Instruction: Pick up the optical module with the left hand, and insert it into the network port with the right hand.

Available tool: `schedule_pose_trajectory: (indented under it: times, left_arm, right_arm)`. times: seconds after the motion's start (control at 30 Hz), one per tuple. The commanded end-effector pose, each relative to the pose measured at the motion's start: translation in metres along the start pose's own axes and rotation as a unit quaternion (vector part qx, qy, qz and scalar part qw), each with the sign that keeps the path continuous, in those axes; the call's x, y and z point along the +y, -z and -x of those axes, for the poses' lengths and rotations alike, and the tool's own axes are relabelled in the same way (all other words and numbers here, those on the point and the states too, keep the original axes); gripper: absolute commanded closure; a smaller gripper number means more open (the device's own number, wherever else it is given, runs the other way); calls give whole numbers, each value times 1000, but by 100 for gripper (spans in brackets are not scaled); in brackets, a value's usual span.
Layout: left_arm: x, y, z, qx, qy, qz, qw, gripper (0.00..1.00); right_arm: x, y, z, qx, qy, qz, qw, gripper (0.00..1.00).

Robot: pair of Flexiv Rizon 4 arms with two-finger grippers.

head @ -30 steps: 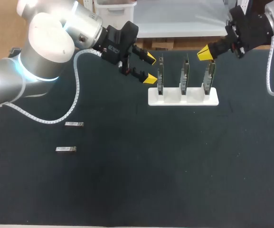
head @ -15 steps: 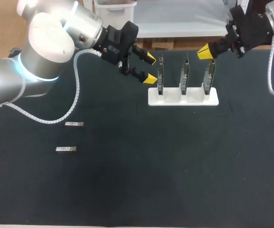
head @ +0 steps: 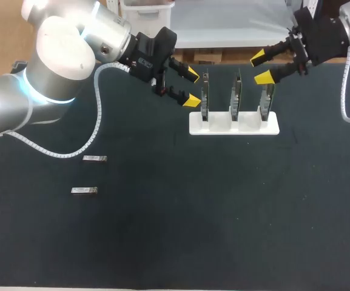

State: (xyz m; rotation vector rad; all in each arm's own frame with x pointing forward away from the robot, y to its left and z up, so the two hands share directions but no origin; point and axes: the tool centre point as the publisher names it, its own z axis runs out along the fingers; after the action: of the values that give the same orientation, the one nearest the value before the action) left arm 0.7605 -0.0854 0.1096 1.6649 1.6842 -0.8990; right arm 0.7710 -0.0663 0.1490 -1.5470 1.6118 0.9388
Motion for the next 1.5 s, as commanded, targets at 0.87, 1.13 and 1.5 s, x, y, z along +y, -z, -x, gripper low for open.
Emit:
schedule_pose_trajectory:
  times: [0.87,1.13,1.5]
  left_arm:
    - [-60,80,-56,123,6,50,991,0]
    - [-88,114,-99,214,19,64,974,0]
    - [-114,152,-156,316,45,62,945,0]
  right_arm:
    - [3,0,0,0,1,-3,1000,0]
    - [3,0,0,0,1,-3,1000,0]
    - [3,0,0,0,1,-3,1000,0]
